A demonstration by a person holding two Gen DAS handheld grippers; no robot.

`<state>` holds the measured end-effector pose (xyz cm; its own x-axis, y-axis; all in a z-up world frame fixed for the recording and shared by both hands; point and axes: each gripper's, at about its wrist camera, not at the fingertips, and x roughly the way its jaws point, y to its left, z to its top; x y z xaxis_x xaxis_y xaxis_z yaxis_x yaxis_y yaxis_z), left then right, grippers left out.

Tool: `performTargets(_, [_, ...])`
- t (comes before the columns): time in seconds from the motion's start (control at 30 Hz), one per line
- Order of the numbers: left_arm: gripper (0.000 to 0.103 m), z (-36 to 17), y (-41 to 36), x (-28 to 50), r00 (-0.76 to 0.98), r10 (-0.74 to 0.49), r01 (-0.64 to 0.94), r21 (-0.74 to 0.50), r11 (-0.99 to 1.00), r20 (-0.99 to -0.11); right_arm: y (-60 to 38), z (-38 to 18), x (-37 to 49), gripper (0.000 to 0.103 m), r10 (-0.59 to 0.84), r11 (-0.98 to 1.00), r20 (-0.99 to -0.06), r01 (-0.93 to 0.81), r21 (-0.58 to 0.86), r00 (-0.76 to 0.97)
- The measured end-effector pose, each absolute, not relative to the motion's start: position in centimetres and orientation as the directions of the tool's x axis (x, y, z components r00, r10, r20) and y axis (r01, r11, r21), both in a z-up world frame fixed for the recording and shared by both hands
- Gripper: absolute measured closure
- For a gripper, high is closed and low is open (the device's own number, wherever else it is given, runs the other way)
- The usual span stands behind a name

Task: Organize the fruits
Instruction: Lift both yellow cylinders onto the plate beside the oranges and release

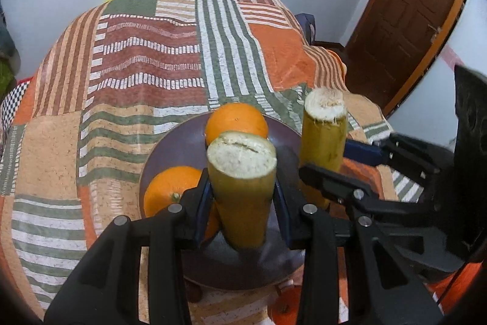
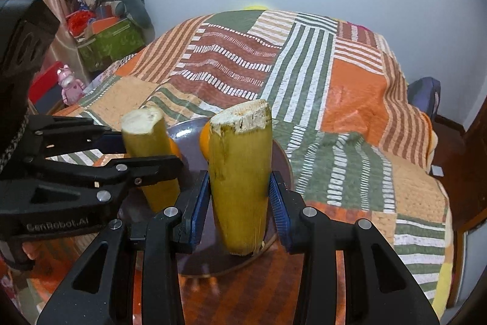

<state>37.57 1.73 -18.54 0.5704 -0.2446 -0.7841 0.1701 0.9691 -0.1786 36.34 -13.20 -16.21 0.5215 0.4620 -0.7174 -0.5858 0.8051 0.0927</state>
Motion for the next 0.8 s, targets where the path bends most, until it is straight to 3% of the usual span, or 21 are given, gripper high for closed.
performTargets(0.2, [0.061, -18.7, 1.7, 38.2, 0.576, -0.215, 0.15, -0.157, 0.976, -0.789, -13.2, -16.4, 36.9, 0.067, 0.475, 0.8, -0.721, -0.589, 0.115, 0.505])
performTargets(0.33, [0.047, -18.4, 2.1, 38.2, 0.603, -0.164, 0.122, -0.114, 0.986, -0.781, -13.0, -16.4, 36.8, 0.067, 0.476, 0.795, -0.725, -0.595, 0.113, 0.498])
performTargets(0.6, [0.032, -17.4, 2.4, 37.7, 0.645, -0.125, 0.089, -0.088, 0.992, -0.754, -12.0, -16.8, 36.9, 0.067, 0.484, 0.774, -0.737, -0.624, 0.11, 0.471])
performTargets(0.8, [0.031, -16.3, 2.5, 36.7, 0.674, -0.089, 0.085, -0.042, 0.996, -0.733, -11.6, -17.1, 36.7, 0.067, 0.473, 0.777, -0.744, -0.622, 0.099, 0.472])
